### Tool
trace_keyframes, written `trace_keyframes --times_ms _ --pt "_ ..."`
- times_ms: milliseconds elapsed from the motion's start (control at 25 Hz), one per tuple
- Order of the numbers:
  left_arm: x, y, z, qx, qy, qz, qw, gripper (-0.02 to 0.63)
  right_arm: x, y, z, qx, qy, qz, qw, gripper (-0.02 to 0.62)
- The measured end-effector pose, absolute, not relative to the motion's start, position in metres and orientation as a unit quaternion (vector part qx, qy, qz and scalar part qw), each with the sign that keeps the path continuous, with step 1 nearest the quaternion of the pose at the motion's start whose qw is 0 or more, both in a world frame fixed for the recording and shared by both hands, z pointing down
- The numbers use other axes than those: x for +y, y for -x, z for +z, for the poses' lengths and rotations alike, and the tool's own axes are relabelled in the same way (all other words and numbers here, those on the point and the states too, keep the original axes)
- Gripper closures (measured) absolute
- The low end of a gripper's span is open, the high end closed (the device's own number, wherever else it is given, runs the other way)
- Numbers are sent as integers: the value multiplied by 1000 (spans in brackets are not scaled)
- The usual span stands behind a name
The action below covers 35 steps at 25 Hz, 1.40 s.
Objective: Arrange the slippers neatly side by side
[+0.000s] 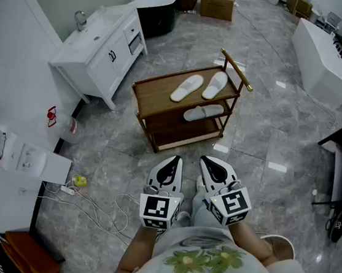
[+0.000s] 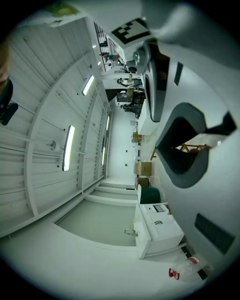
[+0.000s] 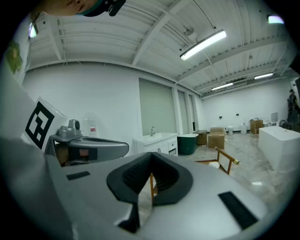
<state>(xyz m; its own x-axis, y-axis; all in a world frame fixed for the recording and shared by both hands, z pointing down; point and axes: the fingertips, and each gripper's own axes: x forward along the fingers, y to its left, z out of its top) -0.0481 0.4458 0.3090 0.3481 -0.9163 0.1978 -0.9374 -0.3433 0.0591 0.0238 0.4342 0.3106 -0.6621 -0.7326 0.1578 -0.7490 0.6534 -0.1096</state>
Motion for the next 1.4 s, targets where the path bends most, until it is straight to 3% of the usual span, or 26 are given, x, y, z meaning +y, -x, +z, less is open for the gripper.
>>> trace_keyframes --times_ms 1400 --pt "250 29 333 -580 -805 81 94 591 235 -73 344 -898 -420 107 73 588"
